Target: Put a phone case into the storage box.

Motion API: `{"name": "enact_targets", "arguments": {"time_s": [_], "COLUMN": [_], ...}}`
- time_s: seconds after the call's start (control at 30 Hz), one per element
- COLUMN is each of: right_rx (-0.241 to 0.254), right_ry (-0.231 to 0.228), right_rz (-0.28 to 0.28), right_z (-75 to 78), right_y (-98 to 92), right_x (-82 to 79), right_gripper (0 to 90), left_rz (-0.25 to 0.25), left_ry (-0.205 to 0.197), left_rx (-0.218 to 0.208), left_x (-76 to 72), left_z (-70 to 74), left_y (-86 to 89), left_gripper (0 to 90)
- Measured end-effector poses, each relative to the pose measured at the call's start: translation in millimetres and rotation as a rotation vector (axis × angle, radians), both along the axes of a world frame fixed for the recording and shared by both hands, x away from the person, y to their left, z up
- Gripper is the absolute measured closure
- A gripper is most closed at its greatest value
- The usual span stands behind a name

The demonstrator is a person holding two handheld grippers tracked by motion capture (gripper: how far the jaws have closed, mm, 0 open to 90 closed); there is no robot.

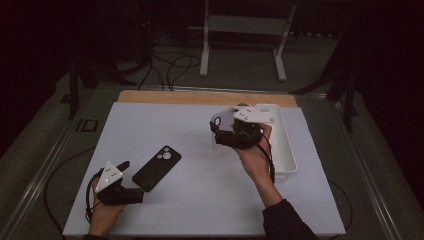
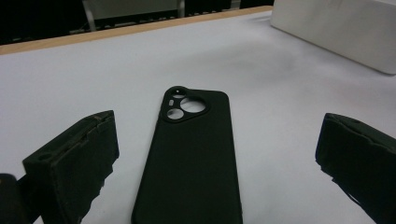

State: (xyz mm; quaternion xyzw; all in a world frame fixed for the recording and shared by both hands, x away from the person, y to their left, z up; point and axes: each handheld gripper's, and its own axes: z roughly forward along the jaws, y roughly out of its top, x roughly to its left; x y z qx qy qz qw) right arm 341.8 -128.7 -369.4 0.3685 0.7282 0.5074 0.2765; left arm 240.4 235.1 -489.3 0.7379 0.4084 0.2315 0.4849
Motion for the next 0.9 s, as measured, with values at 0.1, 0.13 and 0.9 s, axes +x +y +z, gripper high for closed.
{"name": "enact_targets", "arguments": {"time_s": [0.1, 0.13, 0.9], "right_rx": [0.005, 0.006, -0.002], "right_ry": [-0.002, -0.004, -0.012], "right_rz": [-0.015, -0.020, -0.088], "right_z": [-0.3, -0.4, 11.0], "right_y": [-0.9, -1.4, -17.0], "right_x": [2.1, 3.0, 25.9], "right_gripper": [16.7, 16.7, 16.7], "left_rz": [0.001, 0.001, 0.004], "left_ry": [0.001, 0.001, -0.001], "left_rx": [0.000, 0.001, 0.001], "left_x": [0.1, 0.0, 0.0], "left_z": [-0.4, -0.4, -0.5], "left_y": [0.0, 0.1, 0.6], "left_gripper": [0.0, 0.0, 0.1]}}
